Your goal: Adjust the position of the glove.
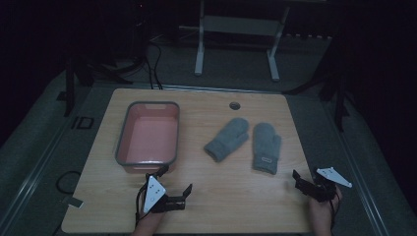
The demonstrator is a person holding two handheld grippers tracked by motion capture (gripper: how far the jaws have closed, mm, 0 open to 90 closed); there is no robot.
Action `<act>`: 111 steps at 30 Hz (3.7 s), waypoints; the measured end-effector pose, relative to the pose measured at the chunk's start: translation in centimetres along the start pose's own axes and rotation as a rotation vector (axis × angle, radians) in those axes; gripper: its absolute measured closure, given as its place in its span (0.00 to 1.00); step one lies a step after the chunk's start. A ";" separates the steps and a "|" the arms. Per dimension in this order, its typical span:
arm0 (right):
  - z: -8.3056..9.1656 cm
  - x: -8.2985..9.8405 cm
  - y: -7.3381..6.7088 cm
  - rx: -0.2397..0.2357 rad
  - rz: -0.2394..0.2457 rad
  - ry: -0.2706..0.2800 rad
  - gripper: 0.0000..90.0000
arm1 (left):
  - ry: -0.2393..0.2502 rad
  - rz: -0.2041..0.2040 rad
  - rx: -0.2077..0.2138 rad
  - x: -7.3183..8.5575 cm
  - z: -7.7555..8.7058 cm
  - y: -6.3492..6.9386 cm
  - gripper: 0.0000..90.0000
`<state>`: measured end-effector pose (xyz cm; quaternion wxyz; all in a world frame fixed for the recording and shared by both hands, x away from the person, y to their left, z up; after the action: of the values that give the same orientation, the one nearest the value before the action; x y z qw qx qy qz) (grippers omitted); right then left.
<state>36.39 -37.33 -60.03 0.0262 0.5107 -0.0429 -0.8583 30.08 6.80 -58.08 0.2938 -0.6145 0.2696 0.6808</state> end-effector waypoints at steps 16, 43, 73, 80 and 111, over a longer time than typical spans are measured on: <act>1.3 -3.0 -3.9 -0.165 0.038 -0.026 0.15 | 0.007 -0.027 -0.005 -0.1 0.0 0.3 0.00; -1.2 -12.6 -14.4 -0.403 0.173 -0.065 0.18 | 0.009 -0.018 0.003 -0.1 -0.1 0.3 0.00; -11.4 -10.7 -23.4 -0.449 0.423 -0.196 0.34 | 0.009 -0.010 0.023 -0.1 -0.2 0.4 0.00; -12.4 -9.1 -23.5 -0.411 0.412 -0.247 0.39 | 0.011 -0.008 0.025 -0.1 -0.2 0.4 0.00; -3.1 -10.1 -25.1 -0.802 0.657 -0.160 0.91 | 0.010 -0.011 0.021 -0.1 -0.1 0.4 0.00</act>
<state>43.86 -11.58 -55.19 0.4843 0.3530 0.1294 -0.7900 29.86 6.41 -58.01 0.3027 -0.6161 0.2749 0.6732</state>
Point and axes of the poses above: each handheld gripper's, and its own axes: z roughly backward along the jaws, x roughly out of its underside, y roughly to its right, the point moved 9 cm from there along -z, roughly forward along the jaws, and after that the axes turned 12 degrees about x, right-handed, at the moved point
